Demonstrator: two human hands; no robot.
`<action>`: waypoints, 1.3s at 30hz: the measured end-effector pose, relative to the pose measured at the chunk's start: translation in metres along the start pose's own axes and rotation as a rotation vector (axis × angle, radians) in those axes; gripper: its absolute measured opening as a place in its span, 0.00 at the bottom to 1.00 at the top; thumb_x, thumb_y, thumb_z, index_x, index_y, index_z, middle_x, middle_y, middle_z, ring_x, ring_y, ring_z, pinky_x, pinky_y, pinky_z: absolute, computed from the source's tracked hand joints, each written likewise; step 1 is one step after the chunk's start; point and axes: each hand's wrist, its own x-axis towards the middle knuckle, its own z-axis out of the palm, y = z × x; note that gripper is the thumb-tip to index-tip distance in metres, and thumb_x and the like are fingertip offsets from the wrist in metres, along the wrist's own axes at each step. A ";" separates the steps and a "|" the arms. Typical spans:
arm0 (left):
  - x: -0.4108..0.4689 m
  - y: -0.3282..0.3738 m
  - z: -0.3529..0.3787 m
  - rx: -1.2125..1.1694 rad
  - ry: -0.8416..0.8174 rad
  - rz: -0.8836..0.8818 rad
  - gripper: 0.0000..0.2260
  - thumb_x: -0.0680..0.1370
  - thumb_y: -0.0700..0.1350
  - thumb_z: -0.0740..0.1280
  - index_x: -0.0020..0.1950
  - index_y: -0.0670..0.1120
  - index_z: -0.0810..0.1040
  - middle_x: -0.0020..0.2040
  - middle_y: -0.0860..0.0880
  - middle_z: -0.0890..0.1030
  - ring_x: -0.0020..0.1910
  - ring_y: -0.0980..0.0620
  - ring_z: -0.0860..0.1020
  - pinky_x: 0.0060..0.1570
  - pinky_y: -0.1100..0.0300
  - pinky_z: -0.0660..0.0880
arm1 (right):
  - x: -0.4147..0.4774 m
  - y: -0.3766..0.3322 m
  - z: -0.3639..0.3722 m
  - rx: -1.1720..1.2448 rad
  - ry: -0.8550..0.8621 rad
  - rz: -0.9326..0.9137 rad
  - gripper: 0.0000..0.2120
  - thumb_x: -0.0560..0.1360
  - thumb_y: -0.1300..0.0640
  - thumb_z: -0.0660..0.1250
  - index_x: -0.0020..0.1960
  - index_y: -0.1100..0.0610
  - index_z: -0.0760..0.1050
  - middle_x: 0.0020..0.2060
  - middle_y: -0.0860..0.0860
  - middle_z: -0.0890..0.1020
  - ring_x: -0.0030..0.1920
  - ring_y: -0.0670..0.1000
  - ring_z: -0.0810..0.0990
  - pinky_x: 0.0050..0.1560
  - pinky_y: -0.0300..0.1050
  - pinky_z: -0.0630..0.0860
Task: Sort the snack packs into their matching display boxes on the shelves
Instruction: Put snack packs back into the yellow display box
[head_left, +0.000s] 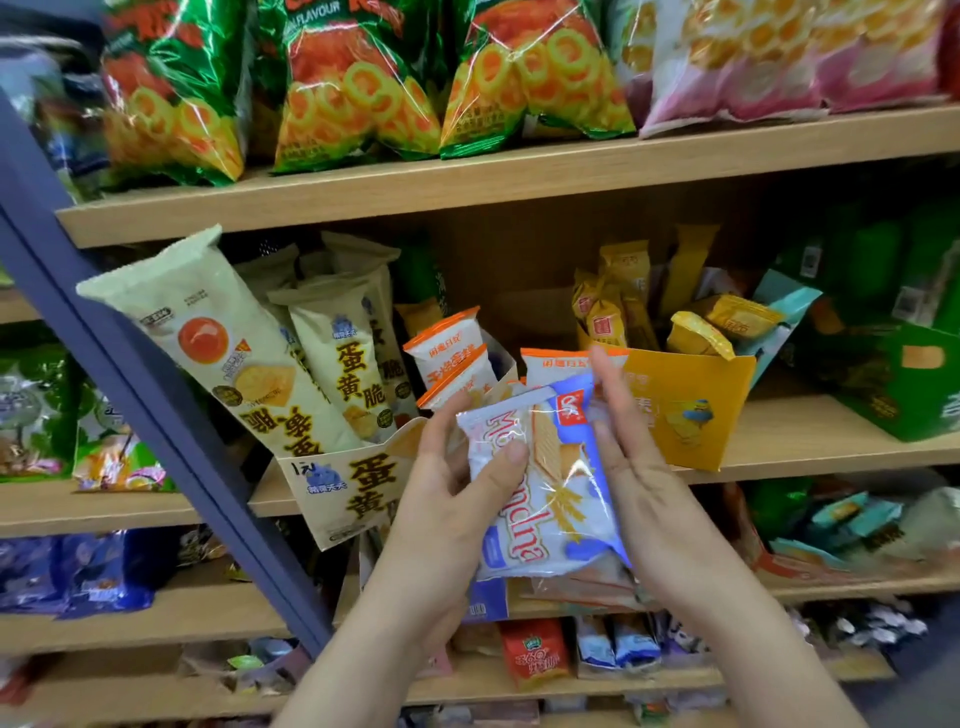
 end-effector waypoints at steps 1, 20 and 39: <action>0.000 0.000 0.000 -0.017 -0.008 -0.012 0.26 0.69 0.46 0.70 0.68 0.51 0.71 0.55 0.45 0.84 0.49 0.45 0.84 0.41 0.53 0.82 | 0.001 -0.001 0.000 0.021 -0.008 0.024 0.18 0.74 0.37 0.55 0.59 0.16 0.62 0.67 0.31 0.70 0.62 0.32 0.75 0.57 0.37 0.78; 0.007 0.052 -0.036 0.825 0.259 0.431 0.11 0.75 0.55 0.66 0.57 0.57 0.75 0.51 0.57 0.78 0.51 0.59 0.76 0.45 0.69 0.75 | 0.002 0.009 -0.021 0.195 -0.099 0.199 0.39 0.50 0.58 0.83 0.59 0.48 0.74 0.48 0.54 0.87 0.46 0.57 0.87 0.38 0.46 0.83; 0.111 0.050 -0.029 1.170 0.194 0.257 0.15 0.83 0.52 0.60 0.65 0.46 0.73 0.49 0.49 0.82 0.41 0.53 0.83 0.43 0.51 0.82 | 0.002 0.009 -0.030 0.075 -0.124 0.007 0.31 0.61 0.62 0.75 0.55 0.32 0.75 0.53 0.46 0.85 0.53 0.53 0.85 0.45 0.45 0.83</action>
